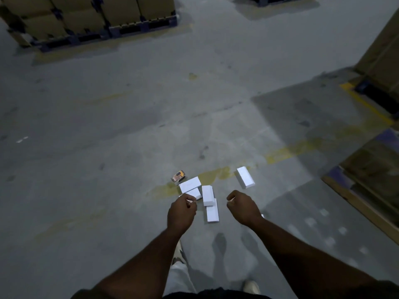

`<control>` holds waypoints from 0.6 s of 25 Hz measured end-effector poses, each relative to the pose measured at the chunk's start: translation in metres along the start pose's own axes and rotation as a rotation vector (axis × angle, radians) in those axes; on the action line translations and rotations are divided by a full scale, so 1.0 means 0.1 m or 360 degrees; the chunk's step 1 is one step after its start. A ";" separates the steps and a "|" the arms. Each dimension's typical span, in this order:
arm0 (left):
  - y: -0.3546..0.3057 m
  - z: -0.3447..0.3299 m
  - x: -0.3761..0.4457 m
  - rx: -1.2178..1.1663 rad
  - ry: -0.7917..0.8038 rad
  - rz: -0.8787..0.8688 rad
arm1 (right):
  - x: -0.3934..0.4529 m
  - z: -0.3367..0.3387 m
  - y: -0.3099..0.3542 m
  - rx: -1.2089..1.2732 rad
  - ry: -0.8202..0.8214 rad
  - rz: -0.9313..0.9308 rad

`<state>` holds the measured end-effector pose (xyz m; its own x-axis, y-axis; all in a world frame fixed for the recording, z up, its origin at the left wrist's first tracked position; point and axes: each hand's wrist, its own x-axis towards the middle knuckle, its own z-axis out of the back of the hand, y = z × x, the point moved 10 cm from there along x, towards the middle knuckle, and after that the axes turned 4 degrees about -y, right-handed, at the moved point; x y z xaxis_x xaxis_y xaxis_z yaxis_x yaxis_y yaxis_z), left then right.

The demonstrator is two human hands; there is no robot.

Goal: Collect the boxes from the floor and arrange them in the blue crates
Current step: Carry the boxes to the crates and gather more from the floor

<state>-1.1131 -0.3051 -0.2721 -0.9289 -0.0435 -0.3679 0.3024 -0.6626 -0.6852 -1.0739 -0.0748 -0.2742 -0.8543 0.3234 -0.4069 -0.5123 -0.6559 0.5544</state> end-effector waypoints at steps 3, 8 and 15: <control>0.03 0.17 0.55 0.0088 0.0103 -0.0064 | 0.31 -0.28 0.38 0.0061 -0.0021 -0.0086; 0.14 0.52 1.33 0.0227 0.0243 -0.0104 | 0.68 -0.65 1.02 0.0247 -0.0083 -0.0194; 0.13 0.49 2.16 0.0284 0.0348 -0.0110 | 1.25 -0.95 1.45 0.0351 -0.0155 -0.0225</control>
<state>-1.3206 -0.3599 -0.3293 -0.8719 0.1560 -0.4642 0.1793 -0.7804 -0.5991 -1.2470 -0.1946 -0.3141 -0.7719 0.4721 -0.4258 -0.6247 -0.4389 0.6459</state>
